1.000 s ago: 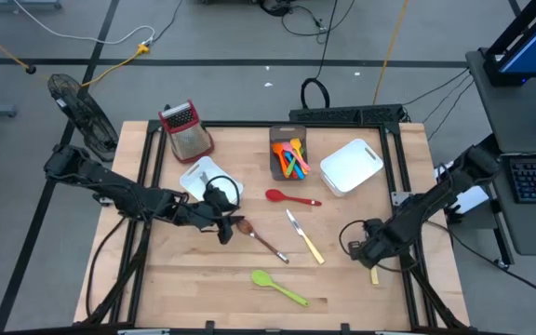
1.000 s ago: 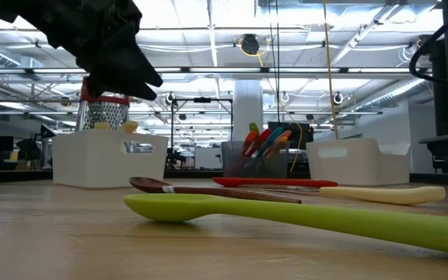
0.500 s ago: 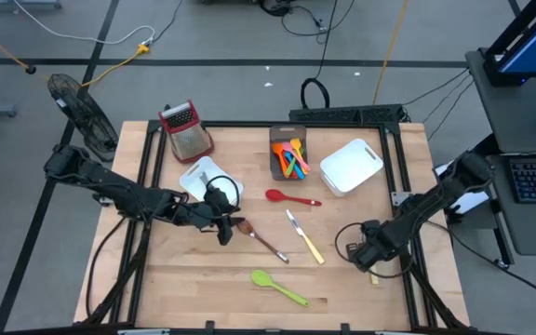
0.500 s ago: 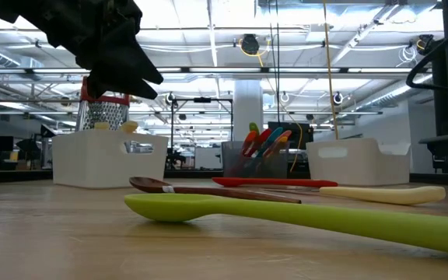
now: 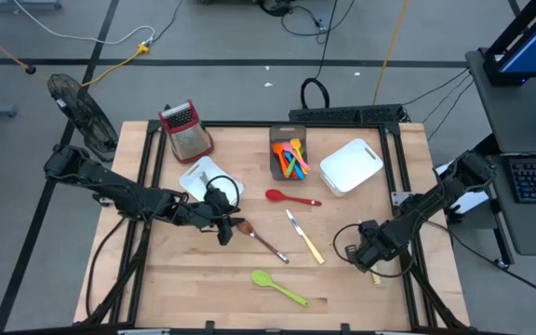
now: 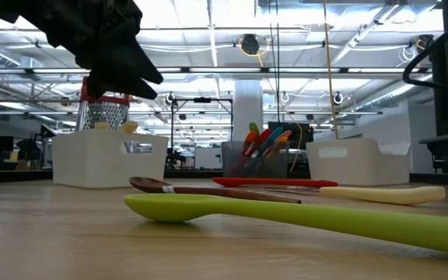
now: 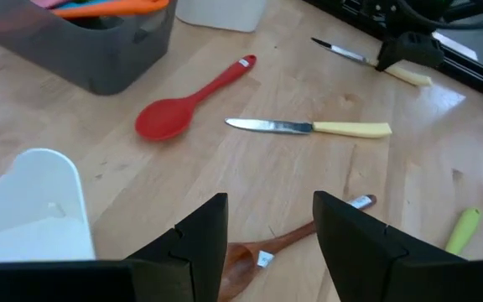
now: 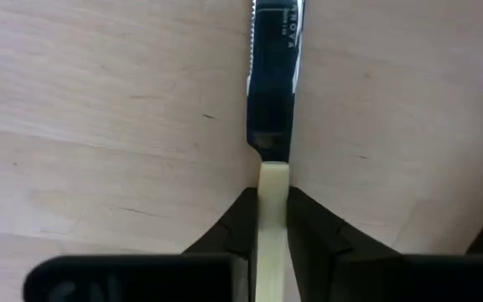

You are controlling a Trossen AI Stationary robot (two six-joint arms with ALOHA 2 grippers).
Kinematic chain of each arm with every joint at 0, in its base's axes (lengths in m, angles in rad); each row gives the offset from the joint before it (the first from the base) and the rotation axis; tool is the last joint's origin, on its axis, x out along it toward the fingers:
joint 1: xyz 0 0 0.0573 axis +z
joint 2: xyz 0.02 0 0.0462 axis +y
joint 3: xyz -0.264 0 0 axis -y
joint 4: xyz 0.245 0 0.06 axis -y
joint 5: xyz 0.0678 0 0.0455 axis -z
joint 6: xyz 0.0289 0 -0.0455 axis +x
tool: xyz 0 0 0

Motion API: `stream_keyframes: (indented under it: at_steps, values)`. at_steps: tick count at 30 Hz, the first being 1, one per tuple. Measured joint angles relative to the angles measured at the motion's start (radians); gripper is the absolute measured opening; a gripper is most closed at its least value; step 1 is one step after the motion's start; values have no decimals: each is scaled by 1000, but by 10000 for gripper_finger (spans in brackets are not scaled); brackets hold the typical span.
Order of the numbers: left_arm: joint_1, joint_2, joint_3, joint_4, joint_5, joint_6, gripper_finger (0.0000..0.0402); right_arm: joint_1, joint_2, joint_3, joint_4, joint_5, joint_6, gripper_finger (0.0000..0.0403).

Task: Pick & Place Kitchen Items
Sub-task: Put the yellow table knife into the left white bin

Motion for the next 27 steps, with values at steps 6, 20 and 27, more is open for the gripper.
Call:
stream_keyframes:
  at_steps: [6, 20, 27]
  values:
    - [0, 0, 0, 0, 36, 0, 179, 1, -97, -8, 21, 73, -28, 33]
    - [0, 0, 0, 70, 42, -16, 179, -9, -307, -3, 329, 371, -233, 33]
    - [1, 0, 0, 208, 81, -38, 179, -89, -320, -3, 528, 444, -435, 33]
